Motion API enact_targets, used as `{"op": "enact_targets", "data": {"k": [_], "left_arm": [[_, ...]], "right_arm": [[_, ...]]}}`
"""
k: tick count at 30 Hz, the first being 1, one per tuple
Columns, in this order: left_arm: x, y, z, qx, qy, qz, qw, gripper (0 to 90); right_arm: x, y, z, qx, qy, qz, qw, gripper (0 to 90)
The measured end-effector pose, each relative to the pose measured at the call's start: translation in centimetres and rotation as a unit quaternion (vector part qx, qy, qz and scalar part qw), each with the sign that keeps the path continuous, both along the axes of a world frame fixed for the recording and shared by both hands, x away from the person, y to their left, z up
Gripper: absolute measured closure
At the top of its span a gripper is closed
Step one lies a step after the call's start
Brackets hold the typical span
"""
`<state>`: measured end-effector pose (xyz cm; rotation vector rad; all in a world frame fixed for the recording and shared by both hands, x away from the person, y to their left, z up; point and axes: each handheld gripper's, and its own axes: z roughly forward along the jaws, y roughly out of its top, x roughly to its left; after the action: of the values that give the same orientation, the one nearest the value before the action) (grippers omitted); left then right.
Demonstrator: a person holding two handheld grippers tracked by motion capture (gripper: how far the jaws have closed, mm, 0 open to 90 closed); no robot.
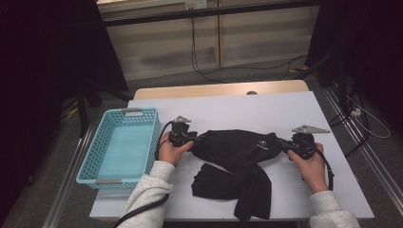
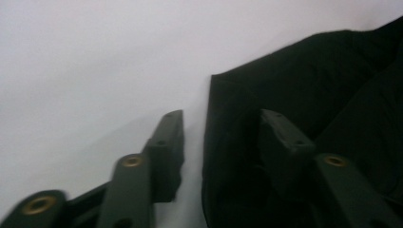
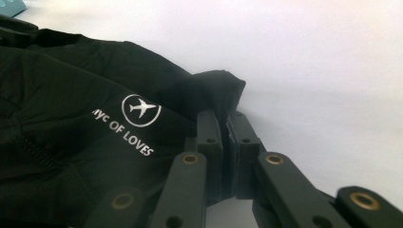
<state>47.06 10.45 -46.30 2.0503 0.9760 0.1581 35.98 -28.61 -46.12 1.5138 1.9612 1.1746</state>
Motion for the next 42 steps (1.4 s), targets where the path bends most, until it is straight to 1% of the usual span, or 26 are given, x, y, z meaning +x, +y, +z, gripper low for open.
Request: {"op": "enact_targets", "data": {"k": [1,2,4,5,7,8,11,13,14,16,18,20,21,23,25,27,28,30,32,33,35,37,39,40,41,42], "left_arm": [[0.0,0.0,0.0,0.005,-0.002,-0.001,1.0,59.9],[0.1,0.0,0.0,0.005,0.001,0.0,1.0,65.9],[0.1,0.0,0.1,0.004,0.007,0.0,1.0,74.6],[0.1,0.0,0.2,-0.002,0.008,0.006,1.0,79.4],[0.1,0.3,0.6,-0.013,0.011,0.012,0.9998,84.7],[0.1,0.5,0.8,-0.016,0.01,0.019,0.9996,85.6],[0.1,1.5,1.5,-0.039,0.009,0.039,0.9984,86.3],[0.0,2.2,2.0,-0.062,0.014,0.048,0.9968,86.4],[0.0,2.5,2.1,-0.069,0.015,0.055,0.996,86.4],[0.0,2.9,2.2,-0.068,0.016,0.061,0.9957,86.4],[0.0,3.1,2.1,-0.072,0.02,0.064,0.9952,86.4],[0.0,3.3,1.9,-0.073,0.027,0.072,0.9943,86.1],[0.1,3.3,1.8,-0.076,0.031,0.076,0.9937,86.0],[0.1,3.2,1.7,-0.075,0.041,0.077,0.9934,86.0],[0.1,3.1,1.6,-0.075,0.041,0.075,0.9936,86.0],[0.0,3.0,1.5,-0.071,0.041,0.074,0.9938,86.0],[0.1,3.0,1.5,-0.072,0.042,0.075,0.9937,86.0],[0.1,3.0,1.5,-0.068,0.042,0.074,0.9941,86.0],[0.2,3.0,1.5,-0.068,0.043,0.073,0.9941,86.0],[0.2,3.0,1.5,-0.068,0.042,0.074,0.9941,86.0],[0.2,3.0,1.4,-0.068,0.043,0.076,0.9939,86.0],[0.2,3.1,1.4,-0.069,0.045,0.076,0.9937,86.0],[0.2,3.2,1.4,-0.071,0.045,0.08,0.9933,86.0],[0.2,3.4,1.4,-0.073,0.047,0.081,0.9929,86.1],[0.2,3.5,1.5,-0.075,0.046,0.084,0.9926,86.1],[0.2,3.6,1.5,-0.077,0.046,0.083,0.9925,86.2]], "right_arm": [[0.0,0.0,0.0,0.001,0.0,0.001,1.0,85.4],[0.0,0.0,0.0,0.001,0.0,0.002,1.0,85.3],[0.0,0.0,0.0,0.003,-0.001,0.003,1.0,85.2],[0.0,0.0,0.1,0.005,-0.001,0.003,1.0,85.1],[-0.1,0.0,0.1,0.008,0.0,0.002,1.0,85.0],[-0.1,0.0,0.1,0.009,-0.001,0.002,1.0,84.8],[-0.2,-0.3,0.1,0.013,-0.001,-0.001,0.9999,84.2],[-0.2,-0.5,0.0,0.016,0.002,-0.001,0.9999,84.2],[-0.2,-0.6,-0.1,0.018,0.006,-0.001,0.9998,84.0],[-0.2,-0.7,-0.2,0.018,0.01,-0.005,0.9998,80.5],[-0.1,-0.6,-0.2,0.002,0.008,-0.012,0.9999,76.0],[-0.1,-0.5,-0.1,0.01,0.005,-0.006,0.9999,73.1],[0.0,-0.4,0.0,0.006,0.006,-0.004,1.0,69.9],[0.2,0.0,0.0,-0.007,0.008,-0.002,0.9999,67.6],[0.7,0.3,-0.2,-0.011,0.014,-0.007,0.9998,61.3],[1.4,0.4,-0.4,-0.009,0.013,-0.018,0.9997,60.6],[1.8,0.4,-0.5,-0.004,0.019,-0.024,0.9995,60.6],[2.5,0.6,-0.5,-0.002,0.023,-0.026,0.9994,60.5],[3.1,0.9,-0.4,0.019,0.034,-0.02,0.999,61.5],[3.3,1.2,-0.4,0.017,0.036,-0.018,0.9991,62.5],[3.7,1.7,-0.6,0.006,0.047,-0.008,0.9988,68.7],[3.8,2.0,-0.8,0.003,0.045,0.004,0.999,85.3],[3.5,1.9,-0.4,-0.002,0.029,0.0,0.9996,86.7],[3.3,1.6,0.0,0.004,0.02,-0.002,0.9998,86.8],[3.0,1.2,0.4,0.005,0.005,-0.009,0.9999,86.9],[2.7,0.7,0.9,0.013,-0.011,-0.017,0.9997,87.0]]}}
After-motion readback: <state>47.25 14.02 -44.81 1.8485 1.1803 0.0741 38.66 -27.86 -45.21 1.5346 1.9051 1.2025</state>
